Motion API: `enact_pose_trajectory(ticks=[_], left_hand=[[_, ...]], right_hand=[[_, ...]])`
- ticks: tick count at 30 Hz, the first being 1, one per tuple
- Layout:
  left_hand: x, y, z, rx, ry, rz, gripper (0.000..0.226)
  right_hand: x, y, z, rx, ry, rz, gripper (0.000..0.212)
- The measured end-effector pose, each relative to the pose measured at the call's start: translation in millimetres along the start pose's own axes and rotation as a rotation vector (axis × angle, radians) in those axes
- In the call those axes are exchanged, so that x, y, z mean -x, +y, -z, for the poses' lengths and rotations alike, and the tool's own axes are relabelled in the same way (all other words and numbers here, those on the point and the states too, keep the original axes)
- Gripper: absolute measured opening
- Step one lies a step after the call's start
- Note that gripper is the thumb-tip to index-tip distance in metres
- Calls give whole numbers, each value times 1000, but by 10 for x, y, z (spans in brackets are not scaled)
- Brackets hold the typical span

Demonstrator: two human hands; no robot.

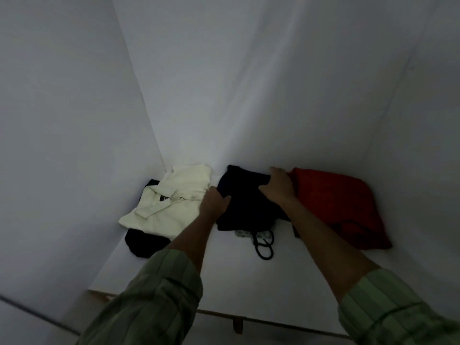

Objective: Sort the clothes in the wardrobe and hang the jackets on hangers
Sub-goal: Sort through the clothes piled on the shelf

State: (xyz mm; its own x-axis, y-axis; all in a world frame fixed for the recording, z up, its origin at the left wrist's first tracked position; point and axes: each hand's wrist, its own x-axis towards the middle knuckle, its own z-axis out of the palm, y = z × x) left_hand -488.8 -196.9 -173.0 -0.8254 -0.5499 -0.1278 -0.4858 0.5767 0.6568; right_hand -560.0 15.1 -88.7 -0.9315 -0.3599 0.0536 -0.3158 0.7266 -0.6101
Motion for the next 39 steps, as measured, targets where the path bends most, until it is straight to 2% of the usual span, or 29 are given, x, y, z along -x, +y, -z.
enact_pose_trajectory(ticks=[2,6,8,10,12,15,17,20,21,23,25,27,30,32,33,34,36,37,39], left_hand=[[107,72,-41,-77,103,-60,61],[229,96,109,-198,187,-210,40],[287,-37,215,-199,288,-265,28],[353,-198,393,-213,468,-254,22],[408,-371,627,-259,625,-190,27],[493,-738,966,-220,759,-44,38],[531,-1022,1129,-250,755,101,47],[588,-1300,1292,-214,578,337,85],[610,-1346,1323,-186,527,369,91],[619,-1384,1328,-150,489,353,93],[607,-1403,1308,-142,521,323,90],[595,-1367,1294,-212,547,314,84],[548,-1218,1281,-398,582,203,62],[543,-995,1230,-417,572,65,41],[567,-856,1177,-407,548,-39,30],[587,-731,1082,-424,516,-164,22],[712,-538,855,-534,420,-393,15],[788,-489,789,-539,369,-449,19],[824,-497,796,-399,308,-504,31]], right_hand=[[27,-127,-144,-64,-47,113,46],[179,-483,-538,-44,-215,374,34],[249,-678,-794,-44,-220,477,36],[294,-878,-996,-107,-187,500,37],[310,-1048,-1177,-158,-190,490,40],[310,-1198,-1516,-99,-344,487,47],[348,-1288,-1742,14,-440,454,43],[346,-1464,-1938,123,-356,473,44],[334,-1525,-1981,150,-299,496,49],[312,-1591,-2048,94,-264,534,72],[339,-1582,-2154,-98,-338,541,84],[379,-1522,-2190,-258,-411,449,76],[403,-1469,-2152,-613,-477,143,60],[400,-1520,-2016,-1073,-531,-60,30],[410,-1542,-1916,-1260,-556,-151,25],[402,-1528,-1836,-1365,-573,-215,35],[349,-1434,-1733,-1449,-581,-309,55],[321,-1391,-1702,-1453,-582,-353,55],[262,-1292,-1703,-1412,-601,-393,43]])
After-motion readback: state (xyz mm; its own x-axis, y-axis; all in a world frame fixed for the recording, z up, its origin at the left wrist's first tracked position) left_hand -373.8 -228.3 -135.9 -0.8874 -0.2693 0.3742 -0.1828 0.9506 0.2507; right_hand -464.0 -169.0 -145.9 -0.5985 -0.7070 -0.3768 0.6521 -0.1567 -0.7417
